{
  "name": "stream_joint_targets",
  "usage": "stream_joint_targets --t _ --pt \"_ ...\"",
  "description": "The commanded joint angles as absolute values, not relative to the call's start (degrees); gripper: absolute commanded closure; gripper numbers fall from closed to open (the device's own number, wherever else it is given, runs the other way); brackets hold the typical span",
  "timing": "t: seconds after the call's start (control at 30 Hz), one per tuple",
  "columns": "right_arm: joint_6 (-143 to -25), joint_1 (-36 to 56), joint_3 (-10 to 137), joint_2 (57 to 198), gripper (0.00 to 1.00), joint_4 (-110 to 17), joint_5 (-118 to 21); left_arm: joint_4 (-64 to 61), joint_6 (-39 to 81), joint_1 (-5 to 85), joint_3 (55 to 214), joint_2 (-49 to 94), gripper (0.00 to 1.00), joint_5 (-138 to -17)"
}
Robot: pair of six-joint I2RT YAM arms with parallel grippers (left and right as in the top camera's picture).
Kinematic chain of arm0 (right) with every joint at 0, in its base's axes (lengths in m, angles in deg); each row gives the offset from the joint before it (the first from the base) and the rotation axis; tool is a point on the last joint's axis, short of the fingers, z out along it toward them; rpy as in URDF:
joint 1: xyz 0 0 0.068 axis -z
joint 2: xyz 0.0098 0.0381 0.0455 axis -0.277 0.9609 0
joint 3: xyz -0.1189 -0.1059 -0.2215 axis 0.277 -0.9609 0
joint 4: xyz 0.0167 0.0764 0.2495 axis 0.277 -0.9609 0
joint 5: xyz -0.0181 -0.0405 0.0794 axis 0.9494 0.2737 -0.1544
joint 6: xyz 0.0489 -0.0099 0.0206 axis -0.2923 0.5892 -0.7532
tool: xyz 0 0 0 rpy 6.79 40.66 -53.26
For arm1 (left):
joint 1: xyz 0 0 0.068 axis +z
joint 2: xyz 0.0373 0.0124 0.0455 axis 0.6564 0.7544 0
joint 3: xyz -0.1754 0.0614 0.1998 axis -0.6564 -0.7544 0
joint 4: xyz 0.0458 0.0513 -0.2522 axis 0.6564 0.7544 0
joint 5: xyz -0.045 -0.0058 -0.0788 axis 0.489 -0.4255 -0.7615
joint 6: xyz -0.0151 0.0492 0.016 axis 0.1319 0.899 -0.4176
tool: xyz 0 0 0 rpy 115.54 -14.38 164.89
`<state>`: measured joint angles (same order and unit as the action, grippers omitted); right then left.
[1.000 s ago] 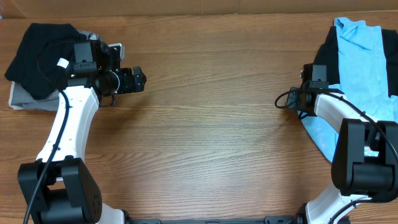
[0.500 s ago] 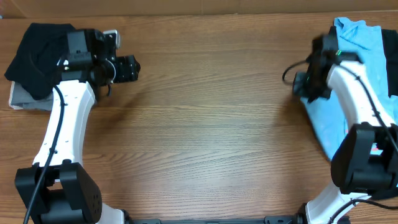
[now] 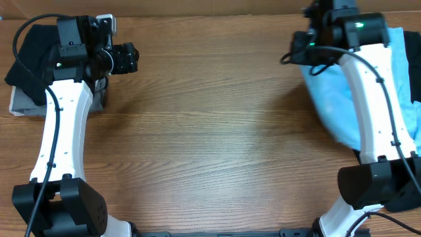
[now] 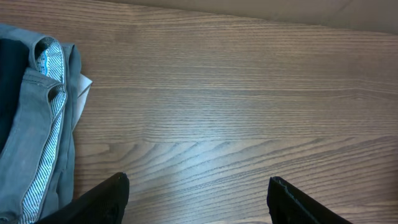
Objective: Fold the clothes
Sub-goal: 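Drag the light-blue T-shirt leftward off the black garment with the right gripper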
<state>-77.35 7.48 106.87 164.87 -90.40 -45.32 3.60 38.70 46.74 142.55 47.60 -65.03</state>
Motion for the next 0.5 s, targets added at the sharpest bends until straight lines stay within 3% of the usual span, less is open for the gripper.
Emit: stream_joint_targets --t 0.0,0.47 --pt "-80.08 4.14 108.37 163.45 0.96 -89.79 -50.98 3.54 39.82 47.02 144.34 47.34 0.26 -64.31" --pt "-81.35 -11.86 108.33 163.45 0.96 -87.86 -52.03 2.12 39.82 47.11 144.34 47.34 0.20 -59.30"
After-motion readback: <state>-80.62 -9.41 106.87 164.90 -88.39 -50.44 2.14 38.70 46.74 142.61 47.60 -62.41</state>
